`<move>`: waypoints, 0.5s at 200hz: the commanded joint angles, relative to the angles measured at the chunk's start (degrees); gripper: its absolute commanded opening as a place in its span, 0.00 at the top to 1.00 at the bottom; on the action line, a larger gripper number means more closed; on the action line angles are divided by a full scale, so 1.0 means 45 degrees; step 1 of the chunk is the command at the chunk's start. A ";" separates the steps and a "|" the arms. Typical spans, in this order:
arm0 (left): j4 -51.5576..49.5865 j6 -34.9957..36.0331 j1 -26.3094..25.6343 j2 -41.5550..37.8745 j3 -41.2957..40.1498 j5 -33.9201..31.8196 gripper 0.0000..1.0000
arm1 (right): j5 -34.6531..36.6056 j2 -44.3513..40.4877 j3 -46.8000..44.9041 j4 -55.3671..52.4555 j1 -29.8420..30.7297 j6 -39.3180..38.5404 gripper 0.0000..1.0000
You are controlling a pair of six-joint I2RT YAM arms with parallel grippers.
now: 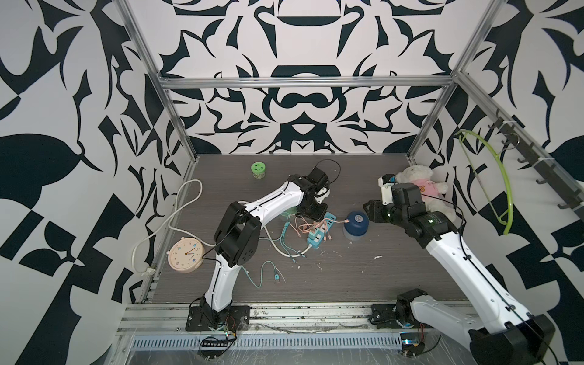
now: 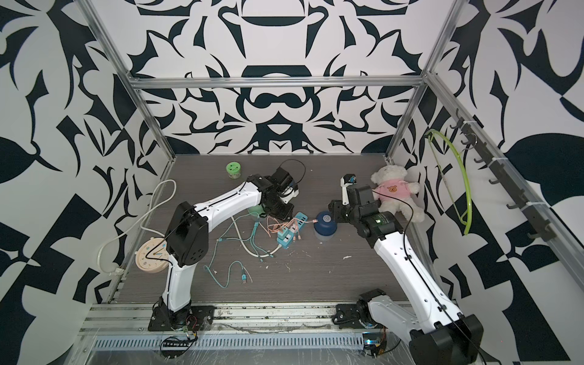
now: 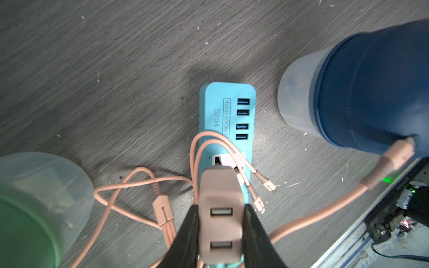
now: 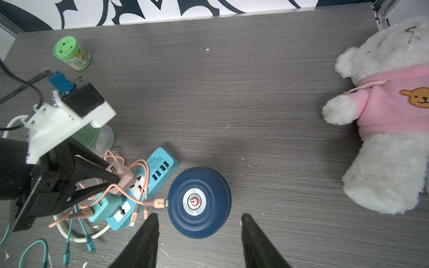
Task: Charge the cordless meat grinders
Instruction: Insert the plug into the socket.
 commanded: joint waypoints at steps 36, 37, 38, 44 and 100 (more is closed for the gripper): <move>0.0027 -0.0089 -0.0104 -0.0605 -0.0504 0.0043 1.00 | 0.0044 -0.0456 -0.0106 0.0015 -0.0067 0.0222 0.46; 0.0047 -0.0089 -0.0104 -0.0595 -0.0521 0.0057 1.00 | 0.0044 -0.0456 -0.0104 0.0015 -0.0066 0.0224 0.46; 0.0066 -0.0089 -0.0104 -0.0600 -0.0529 0.0055 1.00 | 0.0043 -0.0456 -0.0093 0.0015 -0.0066 0.0224 0.46; 0.0254 -0.0096 -0.0119 -0.0602 -0.0615 0.0051 1.00 | 0.0042 -0.0441 -0.0083 0.0003 -0.0071 0.0225 0.46; 0.1807 -0.0389 -0.0123 -0.0771 -0.1339 -0.0040 1.00 | 0.0052 -0.0475 -0.0014 -0.0103 -0.0071 0.0214 0.46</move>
